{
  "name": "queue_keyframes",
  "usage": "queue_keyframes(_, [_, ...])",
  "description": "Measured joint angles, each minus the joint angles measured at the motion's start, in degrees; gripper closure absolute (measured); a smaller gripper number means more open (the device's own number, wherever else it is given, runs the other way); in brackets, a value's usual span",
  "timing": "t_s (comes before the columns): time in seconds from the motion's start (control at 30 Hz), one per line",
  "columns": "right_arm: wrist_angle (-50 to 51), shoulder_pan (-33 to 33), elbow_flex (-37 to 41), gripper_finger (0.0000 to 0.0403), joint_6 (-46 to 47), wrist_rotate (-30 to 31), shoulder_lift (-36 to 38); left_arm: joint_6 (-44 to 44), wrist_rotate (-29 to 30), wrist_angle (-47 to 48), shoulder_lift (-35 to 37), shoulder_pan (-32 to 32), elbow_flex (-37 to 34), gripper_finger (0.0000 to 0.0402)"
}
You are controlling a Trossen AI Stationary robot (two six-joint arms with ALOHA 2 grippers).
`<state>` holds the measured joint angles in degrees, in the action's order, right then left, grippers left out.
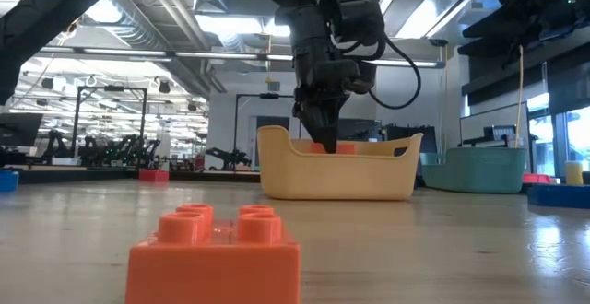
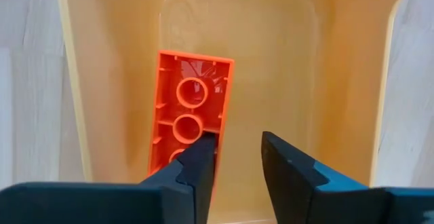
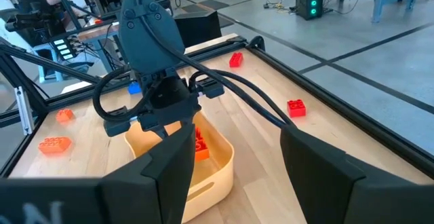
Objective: Sort & place blocks by color
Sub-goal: Put the orange game piece into the yellow bin
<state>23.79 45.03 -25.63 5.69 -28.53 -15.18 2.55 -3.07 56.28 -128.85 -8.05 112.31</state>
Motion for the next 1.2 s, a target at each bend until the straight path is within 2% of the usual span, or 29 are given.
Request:
queue_keyframes(0.77, [-0.12,0.01,0.02,0.0185,-0.02,-0.16,0.04,0.38,1.04,-5.17,-2.52,0.26,-1.14,0.0281])
queue_keyframes(0.93, [-0.26,0.00,0.02,0.0185,0.04,-0.16,0.04,0.09,-2.33,-5.19,-2.52,0.05,-1.14,0.0281])
queue_keyframes(1.0, [-0.25,0.01,0.02,0.0185,0.11,-0.14,0.04,-2.00,-7.33,-5.15,-2.50,-0.39,-1.14,0.0282])
queue_keyframes(1.1, [-0.26,0.01,0.02,0.0185,0.07,-0.14,0.04,-2.22,-5.82,-5.91,-2.50,-0.62,-1.14,0.0282])
queue_keyframes(1.2, [-0.28,0.01,0.02,0.0185,0.04,-0.15,0.04,-4.98,-10.39,-5.54,-2.50,-1.43,-1.14,0.0282])
